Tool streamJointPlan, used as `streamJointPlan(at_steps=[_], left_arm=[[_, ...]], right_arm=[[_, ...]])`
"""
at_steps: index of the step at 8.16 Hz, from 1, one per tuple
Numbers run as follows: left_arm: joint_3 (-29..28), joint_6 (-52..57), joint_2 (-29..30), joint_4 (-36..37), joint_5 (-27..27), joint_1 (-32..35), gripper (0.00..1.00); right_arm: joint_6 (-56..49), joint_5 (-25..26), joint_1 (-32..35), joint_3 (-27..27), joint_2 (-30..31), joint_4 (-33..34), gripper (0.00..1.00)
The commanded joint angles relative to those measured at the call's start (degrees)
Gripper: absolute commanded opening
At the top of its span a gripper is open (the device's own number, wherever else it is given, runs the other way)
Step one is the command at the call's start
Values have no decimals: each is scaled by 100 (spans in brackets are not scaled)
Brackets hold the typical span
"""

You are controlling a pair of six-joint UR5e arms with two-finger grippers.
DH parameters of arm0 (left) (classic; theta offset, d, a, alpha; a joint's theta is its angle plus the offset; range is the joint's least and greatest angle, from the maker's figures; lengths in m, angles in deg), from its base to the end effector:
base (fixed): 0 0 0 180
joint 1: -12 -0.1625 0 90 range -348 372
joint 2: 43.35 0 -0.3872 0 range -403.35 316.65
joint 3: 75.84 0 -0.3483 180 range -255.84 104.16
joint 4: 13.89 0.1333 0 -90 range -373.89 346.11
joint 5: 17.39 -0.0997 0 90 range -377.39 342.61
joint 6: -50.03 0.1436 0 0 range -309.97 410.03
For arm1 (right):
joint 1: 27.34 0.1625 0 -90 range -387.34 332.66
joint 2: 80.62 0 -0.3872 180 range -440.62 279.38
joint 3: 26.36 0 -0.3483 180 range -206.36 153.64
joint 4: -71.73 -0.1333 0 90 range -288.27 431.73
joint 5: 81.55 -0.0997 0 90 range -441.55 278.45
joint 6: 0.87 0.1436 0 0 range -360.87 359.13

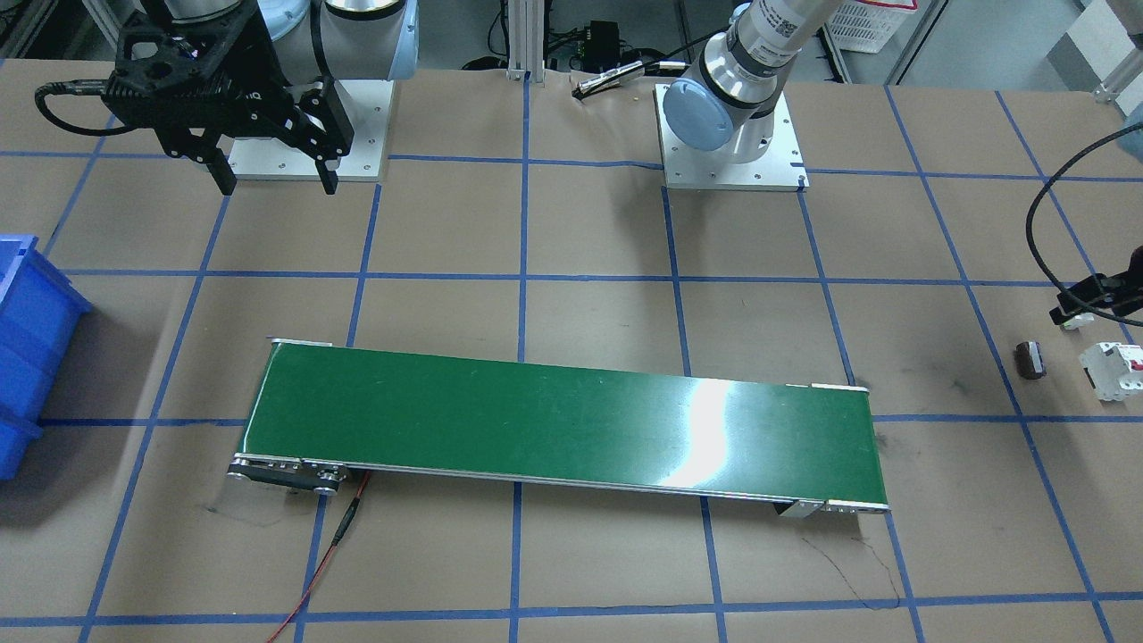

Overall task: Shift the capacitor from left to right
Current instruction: 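Lower the left gripper and grasp the brown capacitor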

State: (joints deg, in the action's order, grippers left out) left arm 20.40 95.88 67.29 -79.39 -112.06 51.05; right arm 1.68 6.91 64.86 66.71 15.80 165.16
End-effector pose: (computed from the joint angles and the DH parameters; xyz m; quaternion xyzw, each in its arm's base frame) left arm 0.3434 -0.4352 0.2202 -0.0436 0.9980 0.0442 0.0115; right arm 0.1532 -0.4148 0.4369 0.0023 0.9982 -0.0585 0.0159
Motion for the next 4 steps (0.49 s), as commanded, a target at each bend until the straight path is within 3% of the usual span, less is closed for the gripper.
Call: streamJointPlan(at_steps=[1, 4], left_arm=[[8, 644, 440, 81, -17, -90, 100], [61, 654, 607, 90, -17, -82, 100]], right_arm=[[17, -21, 0, 0, 0, 8, 100], [9, -4, 0, 0, 0, -1, 100]])
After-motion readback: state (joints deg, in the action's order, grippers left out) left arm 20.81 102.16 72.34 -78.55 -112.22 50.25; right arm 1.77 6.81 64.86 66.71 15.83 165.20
